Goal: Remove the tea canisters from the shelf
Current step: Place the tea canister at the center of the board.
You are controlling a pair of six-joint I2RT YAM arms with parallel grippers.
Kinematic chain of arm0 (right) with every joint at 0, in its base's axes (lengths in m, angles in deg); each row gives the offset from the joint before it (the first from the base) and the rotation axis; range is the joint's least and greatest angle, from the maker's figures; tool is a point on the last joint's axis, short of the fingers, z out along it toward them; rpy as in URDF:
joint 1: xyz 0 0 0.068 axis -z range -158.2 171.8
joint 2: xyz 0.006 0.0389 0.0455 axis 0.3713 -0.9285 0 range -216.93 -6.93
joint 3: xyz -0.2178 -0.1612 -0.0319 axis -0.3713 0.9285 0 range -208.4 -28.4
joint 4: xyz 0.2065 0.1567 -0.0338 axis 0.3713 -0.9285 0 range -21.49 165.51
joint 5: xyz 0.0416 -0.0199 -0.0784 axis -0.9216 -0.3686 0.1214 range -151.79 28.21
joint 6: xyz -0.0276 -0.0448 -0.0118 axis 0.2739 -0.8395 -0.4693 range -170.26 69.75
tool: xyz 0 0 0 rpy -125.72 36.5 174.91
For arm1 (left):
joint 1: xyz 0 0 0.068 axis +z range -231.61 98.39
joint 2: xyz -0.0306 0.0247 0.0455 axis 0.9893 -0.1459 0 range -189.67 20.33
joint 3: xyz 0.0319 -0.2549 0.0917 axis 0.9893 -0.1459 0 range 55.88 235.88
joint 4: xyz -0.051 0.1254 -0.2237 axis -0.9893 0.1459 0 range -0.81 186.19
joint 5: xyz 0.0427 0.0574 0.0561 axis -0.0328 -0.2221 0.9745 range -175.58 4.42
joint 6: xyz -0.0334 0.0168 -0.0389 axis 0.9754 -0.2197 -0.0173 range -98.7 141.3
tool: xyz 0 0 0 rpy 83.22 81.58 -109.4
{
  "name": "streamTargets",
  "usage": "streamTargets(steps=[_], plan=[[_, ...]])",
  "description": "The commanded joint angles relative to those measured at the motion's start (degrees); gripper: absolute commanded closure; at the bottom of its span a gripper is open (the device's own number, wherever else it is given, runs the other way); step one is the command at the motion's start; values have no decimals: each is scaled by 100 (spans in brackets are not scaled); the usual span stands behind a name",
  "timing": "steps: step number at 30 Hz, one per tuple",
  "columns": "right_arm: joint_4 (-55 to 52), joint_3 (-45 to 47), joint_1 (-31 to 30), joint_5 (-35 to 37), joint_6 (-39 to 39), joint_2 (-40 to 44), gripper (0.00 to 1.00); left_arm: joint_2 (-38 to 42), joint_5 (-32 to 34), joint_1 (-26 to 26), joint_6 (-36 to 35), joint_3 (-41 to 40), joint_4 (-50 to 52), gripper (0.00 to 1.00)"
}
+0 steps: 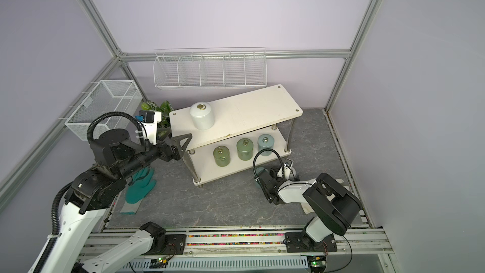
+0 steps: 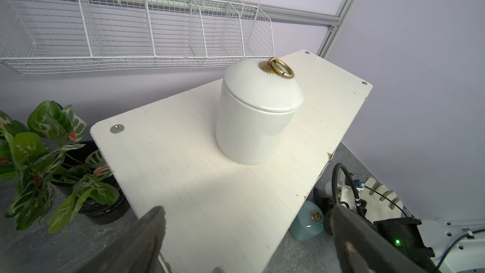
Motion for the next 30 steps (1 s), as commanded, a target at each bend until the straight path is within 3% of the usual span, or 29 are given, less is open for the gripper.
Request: streamTargets(steps=[1, 3, 17, 30], plan=[[-162, -45, -37, 113, 193, -46, 4, 5, 54, -21, -141, 59, 78, 0], [-141, -34, -32, 112, 166, -50, 11, -12, 57, -16, -146, 57, 68, 0], [-67, -71, -75, 138, -362, 544, 11, 39, 132, -16, -177, 23, 70, 0], [-53, -97, -115, 424, -1569, 1772, 11, 38, 138, -19, -178, -40, -28, 0]])
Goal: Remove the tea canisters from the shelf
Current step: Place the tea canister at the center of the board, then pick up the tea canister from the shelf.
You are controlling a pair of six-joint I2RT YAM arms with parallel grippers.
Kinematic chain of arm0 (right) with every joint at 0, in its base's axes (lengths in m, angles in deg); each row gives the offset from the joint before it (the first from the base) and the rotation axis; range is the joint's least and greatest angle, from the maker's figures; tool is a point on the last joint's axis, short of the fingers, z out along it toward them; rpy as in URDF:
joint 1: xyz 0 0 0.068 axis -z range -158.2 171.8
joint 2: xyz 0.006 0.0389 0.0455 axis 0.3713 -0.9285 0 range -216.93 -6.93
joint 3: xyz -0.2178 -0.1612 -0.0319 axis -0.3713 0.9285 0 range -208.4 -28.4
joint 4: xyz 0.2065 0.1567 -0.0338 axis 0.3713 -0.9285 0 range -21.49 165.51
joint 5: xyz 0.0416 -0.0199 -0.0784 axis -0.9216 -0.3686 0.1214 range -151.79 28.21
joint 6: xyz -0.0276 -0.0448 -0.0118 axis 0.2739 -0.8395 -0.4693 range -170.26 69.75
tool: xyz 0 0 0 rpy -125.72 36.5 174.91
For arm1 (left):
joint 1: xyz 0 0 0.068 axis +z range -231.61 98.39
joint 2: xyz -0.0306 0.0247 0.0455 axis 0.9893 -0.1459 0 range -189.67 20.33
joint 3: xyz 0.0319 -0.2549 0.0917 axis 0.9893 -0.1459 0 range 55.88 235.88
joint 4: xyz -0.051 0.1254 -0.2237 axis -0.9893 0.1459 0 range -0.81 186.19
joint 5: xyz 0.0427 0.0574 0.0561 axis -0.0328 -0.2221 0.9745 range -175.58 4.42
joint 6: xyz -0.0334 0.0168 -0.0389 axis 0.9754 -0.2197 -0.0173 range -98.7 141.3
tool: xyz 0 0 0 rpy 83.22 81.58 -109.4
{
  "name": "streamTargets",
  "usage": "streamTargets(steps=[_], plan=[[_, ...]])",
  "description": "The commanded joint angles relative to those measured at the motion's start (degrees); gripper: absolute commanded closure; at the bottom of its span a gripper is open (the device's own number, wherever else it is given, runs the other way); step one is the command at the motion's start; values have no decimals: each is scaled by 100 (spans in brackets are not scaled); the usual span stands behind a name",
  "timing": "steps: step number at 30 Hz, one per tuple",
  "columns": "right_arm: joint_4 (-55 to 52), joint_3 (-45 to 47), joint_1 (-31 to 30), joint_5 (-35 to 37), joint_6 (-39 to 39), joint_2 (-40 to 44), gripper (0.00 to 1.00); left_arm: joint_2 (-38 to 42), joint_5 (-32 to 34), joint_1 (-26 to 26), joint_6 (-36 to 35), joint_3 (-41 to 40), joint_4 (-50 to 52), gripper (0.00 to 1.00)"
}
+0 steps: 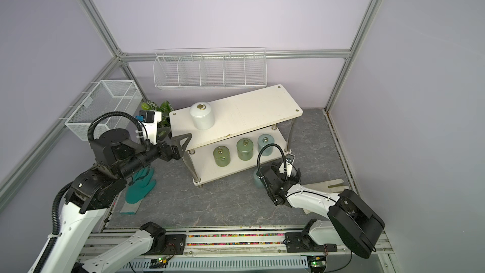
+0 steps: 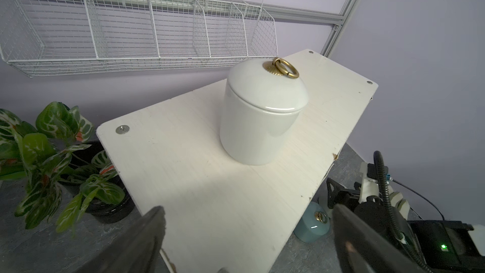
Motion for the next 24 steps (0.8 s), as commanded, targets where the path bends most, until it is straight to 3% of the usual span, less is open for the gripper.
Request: streamTargets(steps=[1, 9, 16, 24], plan=[[7, -90, -25, 261, -599, 349, 11, 49, 68, -16, -121, -34, -20, 0], [-221, -382, -45, -341, -1610, 1207, 11, 105, 209, -15, -112, -1, 52, 0], [-1066, -654, -90, -1093, -1894, 1871, 11, 220, 350, -15, -128, -26, 150, 0], [-1401, -787, -330, -1332, -2358, 2636, 11, 230, 169, -19, 24, -185, -172, 0]])
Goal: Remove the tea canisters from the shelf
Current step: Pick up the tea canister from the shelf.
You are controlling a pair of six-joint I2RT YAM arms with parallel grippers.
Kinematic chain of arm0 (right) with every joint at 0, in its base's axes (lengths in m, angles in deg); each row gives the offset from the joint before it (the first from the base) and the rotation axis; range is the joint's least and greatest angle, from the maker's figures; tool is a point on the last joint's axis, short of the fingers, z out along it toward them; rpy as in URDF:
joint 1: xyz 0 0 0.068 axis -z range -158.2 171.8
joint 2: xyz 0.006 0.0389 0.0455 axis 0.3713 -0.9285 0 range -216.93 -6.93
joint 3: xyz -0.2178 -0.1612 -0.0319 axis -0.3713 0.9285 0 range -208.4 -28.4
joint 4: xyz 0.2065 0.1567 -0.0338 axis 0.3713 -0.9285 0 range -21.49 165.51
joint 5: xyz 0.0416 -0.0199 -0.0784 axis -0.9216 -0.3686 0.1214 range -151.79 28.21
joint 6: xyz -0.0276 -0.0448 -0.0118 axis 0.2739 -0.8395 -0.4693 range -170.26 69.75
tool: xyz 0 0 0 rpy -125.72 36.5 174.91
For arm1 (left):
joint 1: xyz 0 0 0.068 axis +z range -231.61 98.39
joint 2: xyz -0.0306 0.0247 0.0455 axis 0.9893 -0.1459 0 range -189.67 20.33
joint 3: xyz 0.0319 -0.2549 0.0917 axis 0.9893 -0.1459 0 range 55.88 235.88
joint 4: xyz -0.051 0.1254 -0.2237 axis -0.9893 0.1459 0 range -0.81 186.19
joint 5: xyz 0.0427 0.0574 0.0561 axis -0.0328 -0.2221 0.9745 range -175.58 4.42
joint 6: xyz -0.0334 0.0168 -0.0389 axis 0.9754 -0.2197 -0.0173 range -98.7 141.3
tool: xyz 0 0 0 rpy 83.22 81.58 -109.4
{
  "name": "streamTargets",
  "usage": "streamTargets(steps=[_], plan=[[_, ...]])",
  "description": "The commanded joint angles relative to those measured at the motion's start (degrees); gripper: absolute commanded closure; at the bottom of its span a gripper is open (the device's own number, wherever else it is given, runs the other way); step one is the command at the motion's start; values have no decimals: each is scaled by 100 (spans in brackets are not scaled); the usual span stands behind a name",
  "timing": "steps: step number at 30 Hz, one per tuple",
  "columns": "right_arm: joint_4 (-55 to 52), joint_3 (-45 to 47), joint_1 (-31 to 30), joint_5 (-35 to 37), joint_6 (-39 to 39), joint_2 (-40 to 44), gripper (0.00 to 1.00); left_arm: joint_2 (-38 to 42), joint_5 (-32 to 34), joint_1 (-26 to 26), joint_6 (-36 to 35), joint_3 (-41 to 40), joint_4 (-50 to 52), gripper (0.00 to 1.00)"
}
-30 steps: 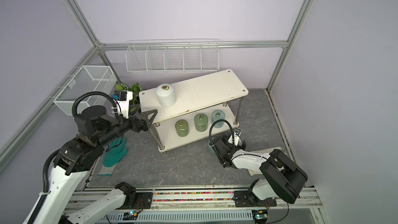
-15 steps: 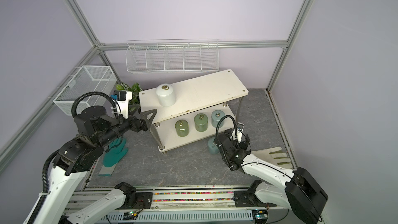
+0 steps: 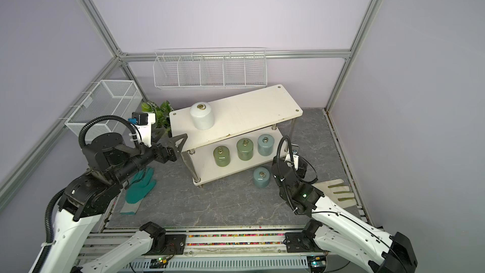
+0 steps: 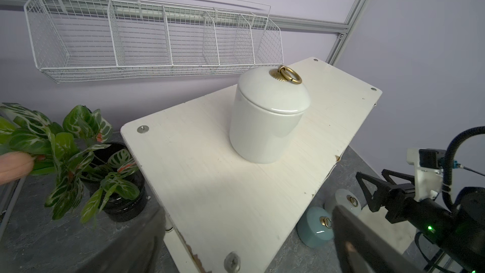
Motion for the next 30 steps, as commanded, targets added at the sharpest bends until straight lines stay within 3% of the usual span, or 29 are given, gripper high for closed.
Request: streamTargets(steps=[1, 16, 25, 30], plan=[[-225, -219, -143, -167, -373, 100, 11, -23, -63, -17, 76, -188, -271, 0], [144, -454, -206, -170, -902, 243, 11, -339, -354, -17, -84, -797, -1495, 0], [251, -376, -208, -158, -964, 334, 11, -868, 271, -389, -557, -233, -1176, 0], [294, -323, -206, -177, -937, 328, 11, -1187, 304, -505, -709, -55, -1228, 0]])
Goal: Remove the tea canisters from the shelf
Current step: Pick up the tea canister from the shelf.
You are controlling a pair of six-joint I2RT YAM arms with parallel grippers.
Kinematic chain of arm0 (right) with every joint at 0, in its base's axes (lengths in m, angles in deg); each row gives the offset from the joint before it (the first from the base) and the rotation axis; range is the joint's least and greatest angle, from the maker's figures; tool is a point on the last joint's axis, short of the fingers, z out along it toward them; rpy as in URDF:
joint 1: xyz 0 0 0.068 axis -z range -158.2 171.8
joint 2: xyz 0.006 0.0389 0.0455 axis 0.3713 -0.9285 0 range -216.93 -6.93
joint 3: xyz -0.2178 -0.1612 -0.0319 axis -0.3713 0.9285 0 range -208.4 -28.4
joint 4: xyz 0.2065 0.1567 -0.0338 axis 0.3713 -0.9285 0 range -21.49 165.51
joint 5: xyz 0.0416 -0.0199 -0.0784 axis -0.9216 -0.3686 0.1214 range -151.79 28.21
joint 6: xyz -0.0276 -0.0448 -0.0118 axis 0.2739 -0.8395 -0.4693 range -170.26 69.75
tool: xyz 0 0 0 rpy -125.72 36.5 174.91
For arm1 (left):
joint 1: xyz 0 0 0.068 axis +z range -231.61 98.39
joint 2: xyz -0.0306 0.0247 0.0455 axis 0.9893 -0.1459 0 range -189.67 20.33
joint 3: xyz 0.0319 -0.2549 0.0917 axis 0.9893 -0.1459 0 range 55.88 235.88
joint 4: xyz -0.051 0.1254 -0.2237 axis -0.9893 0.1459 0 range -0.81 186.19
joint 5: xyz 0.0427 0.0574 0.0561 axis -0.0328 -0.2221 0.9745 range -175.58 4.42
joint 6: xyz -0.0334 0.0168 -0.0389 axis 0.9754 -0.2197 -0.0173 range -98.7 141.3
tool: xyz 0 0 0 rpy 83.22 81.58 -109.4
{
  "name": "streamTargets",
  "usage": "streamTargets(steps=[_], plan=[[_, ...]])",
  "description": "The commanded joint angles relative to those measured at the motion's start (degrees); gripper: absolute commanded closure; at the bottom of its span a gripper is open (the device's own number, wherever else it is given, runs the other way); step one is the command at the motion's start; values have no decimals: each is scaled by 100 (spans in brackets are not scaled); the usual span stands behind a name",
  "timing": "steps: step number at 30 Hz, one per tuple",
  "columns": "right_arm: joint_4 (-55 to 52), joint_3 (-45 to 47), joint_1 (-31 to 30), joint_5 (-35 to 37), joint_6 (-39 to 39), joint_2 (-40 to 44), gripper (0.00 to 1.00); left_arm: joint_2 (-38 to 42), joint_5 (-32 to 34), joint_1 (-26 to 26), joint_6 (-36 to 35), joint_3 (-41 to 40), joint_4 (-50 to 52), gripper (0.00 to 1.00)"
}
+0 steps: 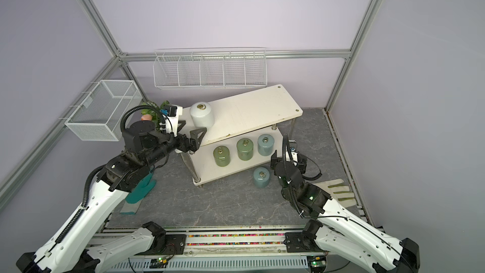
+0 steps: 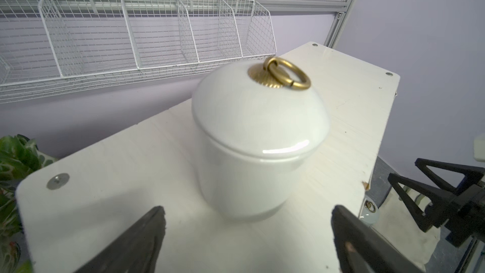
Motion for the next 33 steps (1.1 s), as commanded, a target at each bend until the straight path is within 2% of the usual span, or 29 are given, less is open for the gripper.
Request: streamTargets(steps=[1, 15, 33], plan=[[206, 67, -25, -9, -65, 89, 11, -144, 117, -50, -278, 193, -30, 0], [241, 84, -23, -13, -91, 122, 11, -537, -139, -84, -311, -16, -686, 0], [276, 33, -23, 3, -145, -11, 11, -720, -12, -103, -305, -507, -1528, 0]])
